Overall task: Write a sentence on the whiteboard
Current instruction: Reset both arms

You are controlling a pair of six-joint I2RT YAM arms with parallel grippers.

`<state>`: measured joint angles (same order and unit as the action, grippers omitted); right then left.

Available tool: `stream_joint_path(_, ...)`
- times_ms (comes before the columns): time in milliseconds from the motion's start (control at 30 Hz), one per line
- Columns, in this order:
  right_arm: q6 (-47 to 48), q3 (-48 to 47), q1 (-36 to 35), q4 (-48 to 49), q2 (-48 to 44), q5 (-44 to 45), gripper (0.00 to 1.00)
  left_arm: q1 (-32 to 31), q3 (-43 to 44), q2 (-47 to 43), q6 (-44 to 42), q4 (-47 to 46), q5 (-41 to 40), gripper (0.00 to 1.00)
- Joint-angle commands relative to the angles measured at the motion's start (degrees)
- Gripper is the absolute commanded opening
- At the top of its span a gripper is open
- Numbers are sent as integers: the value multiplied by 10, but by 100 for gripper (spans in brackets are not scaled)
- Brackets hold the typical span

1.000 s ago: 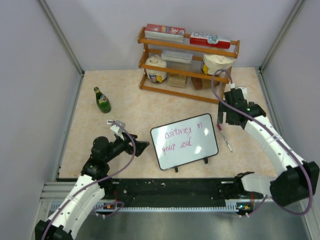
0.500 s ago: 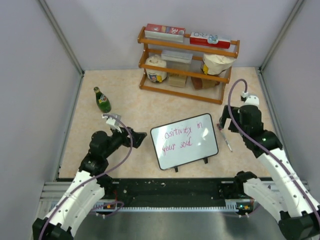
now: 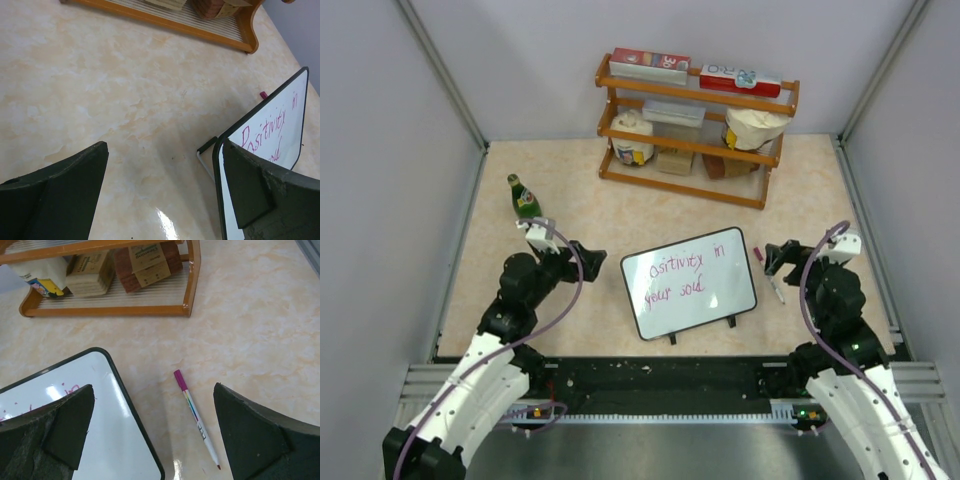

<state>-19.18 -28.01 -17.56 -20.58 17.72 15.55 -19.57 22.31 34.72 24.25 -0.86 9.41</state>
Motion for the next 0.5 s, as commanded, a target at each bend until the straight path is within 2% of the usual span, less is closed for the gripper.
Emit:
stream_joint_path(0,27,32,3,88,-13,26,99,1,24,-18,-26,-33,-40,98)
stream_joint_path(467,171,157,3,330,37,80,99,1,0,-47,-70,-62,-159,99)
